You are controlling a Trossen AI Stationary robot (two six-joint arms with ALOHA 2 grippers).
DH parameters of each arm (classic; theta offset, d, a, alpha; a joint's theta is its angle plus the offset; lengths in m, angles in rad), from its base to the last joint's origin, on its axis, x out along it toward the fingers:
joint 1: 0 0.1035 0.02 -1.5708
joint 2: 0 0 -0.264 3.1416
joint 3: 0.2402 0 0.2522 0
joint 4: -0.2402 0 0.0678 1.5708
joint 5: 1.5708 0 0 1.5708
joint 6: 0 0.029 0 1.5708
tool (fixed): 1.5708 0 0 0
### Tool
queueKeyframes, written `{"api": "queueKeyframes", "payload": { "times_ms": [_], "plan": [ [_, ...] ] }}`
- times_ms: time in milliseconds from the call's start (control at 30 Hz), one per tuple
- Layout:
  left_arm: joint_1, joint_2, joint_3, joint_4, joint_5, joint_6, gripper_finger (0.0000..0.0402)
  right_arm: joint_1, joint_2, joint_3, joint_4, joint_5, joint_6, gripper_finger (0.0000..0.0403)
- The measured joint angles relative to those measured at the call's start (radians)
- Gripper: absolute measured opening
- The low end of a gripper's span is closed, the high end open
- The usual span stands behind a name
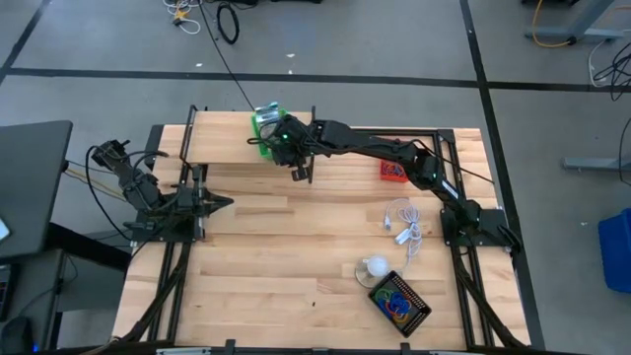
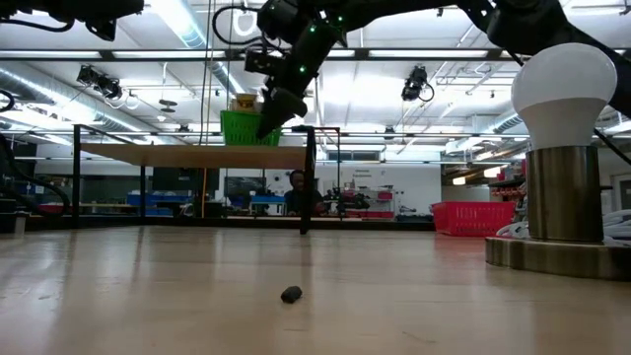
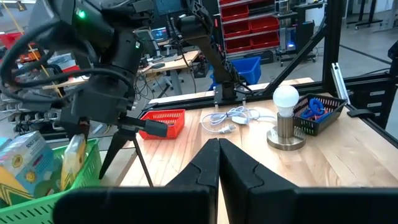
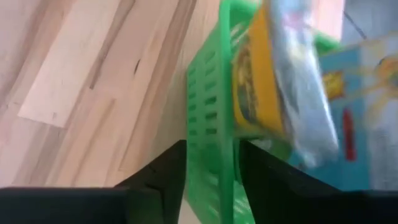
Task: Pick & Place Office Desk Supplies
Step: Put the green basket on the shelf
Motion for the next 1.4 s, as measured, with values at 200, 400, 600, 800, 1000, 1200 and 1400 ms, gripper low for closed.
{"api": "queueKeyframes", "payload": {
  "times_ms": [200,400,600,800,1000,1200,1400],
  "plan": [
    [0.0,0.0,0.0,-0.009,0.0,0.007,0.0009,0.021,-0.033,0.005,0.017,0.002,0.01,0.016],
    [0.0,0.0,0.0,-0.022,-0.002,-0.004,0.0009,0.054,-0.048,0.006,0.018,0.021,0.035,0.016],
    [0.0,0.0,0.0,-0.024,-0.004,-0.004,0.0009,0.108,-0.059,0.005,0.014,0.167,0.043,0.0152],
    [0.0,0.0,0.0,-0.023,-0.004,-0.008,0.0009,0.134,-0.096,0.006,-0.031,0.277,0.058,0.0045],
    [0.0,0.0,0.0,-0.021,-0.002,-0.018,0.0009,0.064,-0.115,0.005,-0.093,0.303,0.14,0.0004],
    [0.0,0.0,0.0,-0.021,0.013,-0.022,0.0009,-0.05,-0.114,-0.014,-0.095,0.228,0.183,0.0002],
    [0.0,0.0,0.0,-0.021,0.014,-0.021,0.0009,-0.127,-0.113,-0.053,-0.079,0.108,0.206,0.0001]
  ]
}}
